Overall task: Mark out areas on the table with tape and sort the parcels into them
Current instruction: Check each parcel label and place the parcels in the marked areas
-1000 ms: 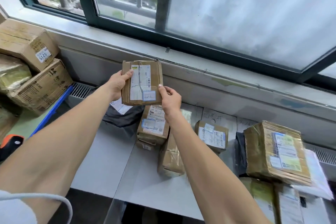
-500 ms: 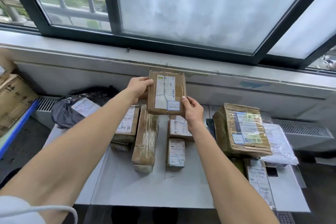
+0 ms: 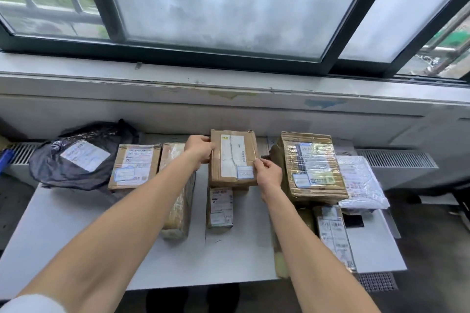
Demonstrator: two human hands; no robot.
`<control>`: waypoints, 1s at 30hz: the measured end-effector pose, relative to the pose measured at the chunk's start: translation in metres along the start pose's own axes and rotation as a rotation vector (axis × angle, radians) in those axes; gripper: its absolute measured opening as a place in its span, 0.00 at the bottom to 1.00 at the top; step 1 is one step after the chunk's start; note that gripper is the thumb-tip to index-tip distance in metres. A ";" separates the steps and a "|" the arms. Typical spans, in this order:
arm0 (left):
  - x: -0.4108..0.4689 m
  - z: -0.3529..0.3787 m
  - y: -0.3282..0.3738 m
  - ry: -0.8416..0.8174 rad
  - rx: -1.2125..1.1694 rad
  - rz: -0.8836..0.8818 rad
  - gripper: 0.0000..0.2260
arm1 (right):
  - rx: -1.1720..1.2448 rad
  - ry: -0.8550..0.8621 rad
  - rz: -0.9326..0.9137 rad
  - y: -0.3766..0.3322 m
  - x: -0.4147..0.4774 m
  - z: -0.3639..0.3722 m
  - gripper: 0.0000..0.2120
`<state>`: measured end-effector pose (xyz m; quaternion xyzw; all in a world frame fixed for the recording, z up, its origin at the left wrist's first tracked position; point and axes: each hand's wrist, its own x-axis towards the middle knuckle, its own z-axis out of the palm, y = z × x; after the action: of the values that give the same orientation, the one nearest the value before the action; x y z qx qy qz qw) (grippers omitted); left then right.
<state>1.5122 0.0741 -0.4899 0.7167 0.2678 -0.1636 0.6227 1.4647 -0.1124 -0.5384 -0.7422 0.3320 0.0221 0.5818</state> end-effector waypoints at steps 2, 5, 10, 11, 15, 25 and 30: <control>-0.001 0.006 -0.012 0.007 0.028 -0.019 0.13 | -0.097 -0.006 0.015 0.009 0.003 -0.001 0.12; -0.005 0.012 -0.029 0.002 0.073 -0.061 0.08 | -0.211 -0.043 0.031 0.023 0.002 -0.002 0.11; -0.018 0.012 -0.060 0.046 0.144 -0.143 0.07 | -0.229 -0.057 0.083 0.054 -0.024 -0.008 0.10; -0.021 0.011 -0.066 0.034 0.170 -0.164 0.05 | -0.220 -0.046 0.097 0.062 -0.032 -0.009 0.09; -0.027 0.012 -0.076 -0.040 0.324 -0.213 0.14 | -0.229 0.006 0.142 0.086 -0.059 -0.009 0.11; -0.044 0.020 -0.065 -0.103 0.610 -0.238 0.17 | -0.294 0.064 0.083 0.095 -0.068 -0.011 0.14; -0.043 0.020 -0.075 -0.177 0.584 -0.288 0.13 | -0.324 0.073 0.088 0.114 -0.077 -0.014 0.11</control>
<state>1.4354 0.0529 -0.5292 0.8027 0.2531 -0.3813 0.3824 1.3407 -0.1008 -0.5987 -0.8113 0.3771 0.0740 0.4406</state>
